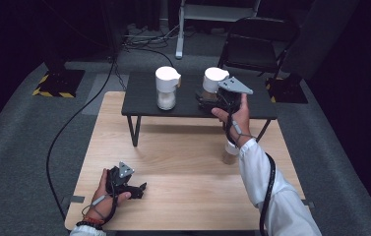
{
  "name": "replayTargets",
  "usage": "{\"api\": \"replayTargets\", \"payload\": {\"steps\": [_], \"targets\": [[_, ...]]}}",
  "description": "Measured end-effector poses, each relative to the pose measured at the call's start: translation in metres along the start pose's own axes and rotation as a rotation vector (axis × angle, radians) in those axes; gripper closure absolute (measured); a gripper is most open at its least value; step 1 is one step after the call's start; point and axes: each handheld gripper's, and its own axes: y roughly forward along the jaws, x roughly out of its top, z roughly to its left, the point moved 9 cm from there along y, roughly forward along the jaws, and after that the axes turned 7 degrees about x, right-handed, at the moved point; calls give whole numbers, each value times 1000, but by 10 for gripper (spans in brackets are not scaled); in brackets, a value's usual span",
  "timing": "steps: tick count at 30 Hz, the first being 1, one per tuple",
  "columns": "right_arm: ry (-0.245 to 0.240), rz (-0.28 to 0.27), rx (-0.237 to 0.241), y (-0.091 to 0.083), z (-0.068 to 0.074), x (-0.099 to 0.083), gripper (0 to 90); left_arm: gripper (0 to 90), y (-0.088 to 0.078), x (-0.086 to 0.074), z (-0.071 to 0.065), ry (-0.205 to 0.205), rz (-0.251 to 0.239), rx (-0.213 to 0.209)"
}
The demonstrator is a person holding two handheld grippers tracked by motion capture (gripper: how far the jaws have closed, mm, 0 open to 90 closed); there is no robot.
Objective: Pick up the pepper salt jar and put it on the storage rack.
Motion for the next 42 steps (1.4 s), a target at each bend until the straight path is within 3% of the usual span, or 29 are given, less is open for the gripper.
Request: {"api": "replayTargets", "payload": {"steps": [7,10,12,18,27,38,42], "targets": [[-23,17,21,-2,5,1,2,2,0,0,0,0,0,0],[-62,-4,-27,-6,10,0,3,2,0,0,0,0,0,0],[-55,-10,-18,-9,11,1,3,2,0,0,0,0,0,0],[-121,14,-34,-15,16,1,0,2,0,0,0,0,0,0],[-159,5,-33,-30,16,-4,2,2,0,0,0,0,0,0],[-222,-8,-22,-51,24,-19,3,2,0,0,0,-1,-1,0],[-212,-6,18,-60,23,-27,3,2,0,0,0,-1,-1,1]]}}
